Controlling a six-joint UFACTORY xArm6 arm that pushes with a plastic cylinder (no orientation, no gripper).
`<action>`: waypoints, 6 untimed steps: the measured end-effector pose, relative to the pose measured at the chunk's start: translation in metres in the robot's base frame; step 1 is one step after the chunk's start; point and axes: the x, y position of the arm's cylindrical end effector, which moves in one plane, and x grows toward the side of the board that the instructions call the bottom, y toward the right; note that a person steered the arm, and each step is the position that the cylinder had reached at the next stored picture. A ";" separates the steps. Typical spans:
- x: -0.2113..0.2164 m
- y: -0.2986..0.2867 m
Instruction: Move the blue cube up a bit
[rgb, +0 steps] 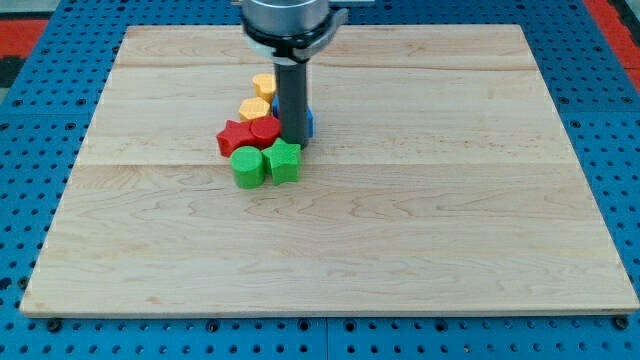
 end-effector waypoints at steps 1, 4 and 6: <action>-0.033 0.008; -0.107 0.079; -0.077 0.049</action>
